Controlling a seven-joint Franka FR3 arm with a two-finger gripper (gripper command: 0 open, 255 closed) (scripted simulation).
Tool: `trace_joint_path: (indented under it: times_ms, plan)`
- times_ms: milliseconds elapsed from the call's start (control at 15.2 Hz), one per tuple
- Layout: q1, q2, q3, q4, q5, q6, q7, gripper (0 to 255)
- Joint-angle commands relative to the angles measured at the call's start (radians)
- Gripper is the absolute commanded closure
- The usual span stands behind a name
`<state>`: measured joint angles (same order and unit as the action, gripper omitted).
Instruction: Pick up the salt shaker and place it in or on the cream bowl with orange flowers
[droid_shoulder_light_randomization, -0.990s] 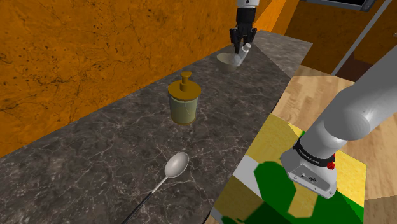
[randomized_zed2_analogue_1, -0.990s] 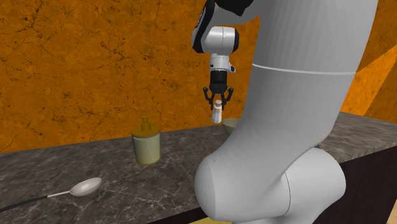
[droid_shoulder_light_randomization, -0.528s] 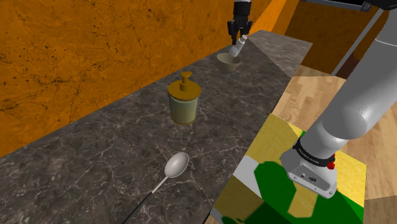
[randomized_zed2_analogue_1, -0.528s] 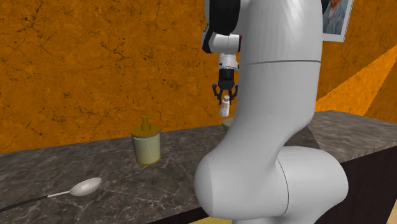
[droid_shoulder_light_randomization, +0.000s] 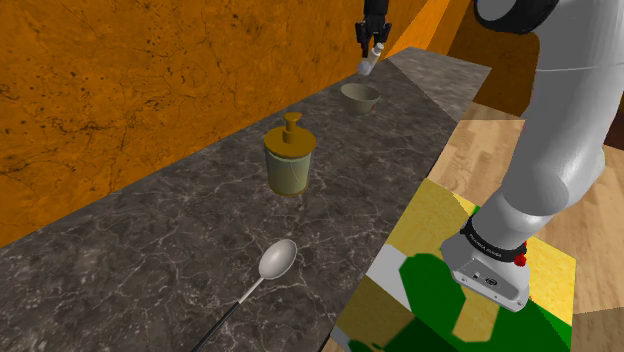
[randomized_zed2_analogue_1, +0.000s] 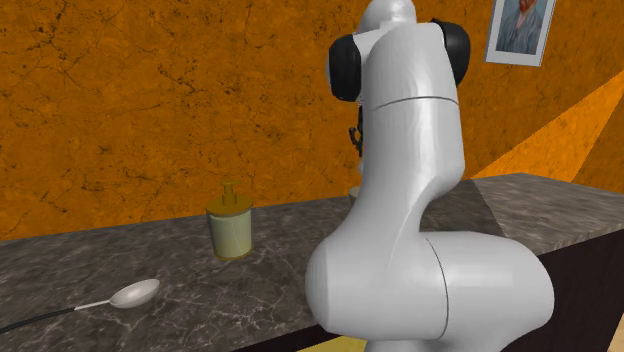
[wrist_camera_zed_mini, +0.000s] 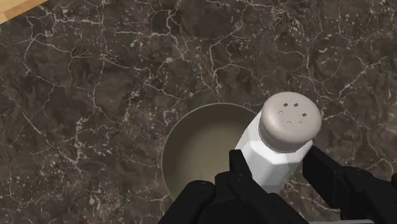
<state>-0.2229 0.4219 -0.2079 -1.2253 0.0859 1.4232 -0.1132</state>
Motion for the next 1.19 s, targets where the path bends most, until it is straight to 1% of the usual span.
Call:
trace_joint_path:
  times_ms: [0,66,264,528,1122]
  plan:
    - [-0.034,0.124,-0.002,0.192,0.019,-0.070,-0.020,255]
    - [-0.067,0.231,-0.001,0.372,0.035,-0.142,-0.031,255]
    - [-0.058,0.202,0.001,0.281,0.029,-0.081,-0.032,255]
    - [-0.049,0.179,-0.001,0.188,0.025,-0.011,-0.034,255]
    - [-0.036,0.159,-0.001,0.035,0.023,0.122,-0.038,255]
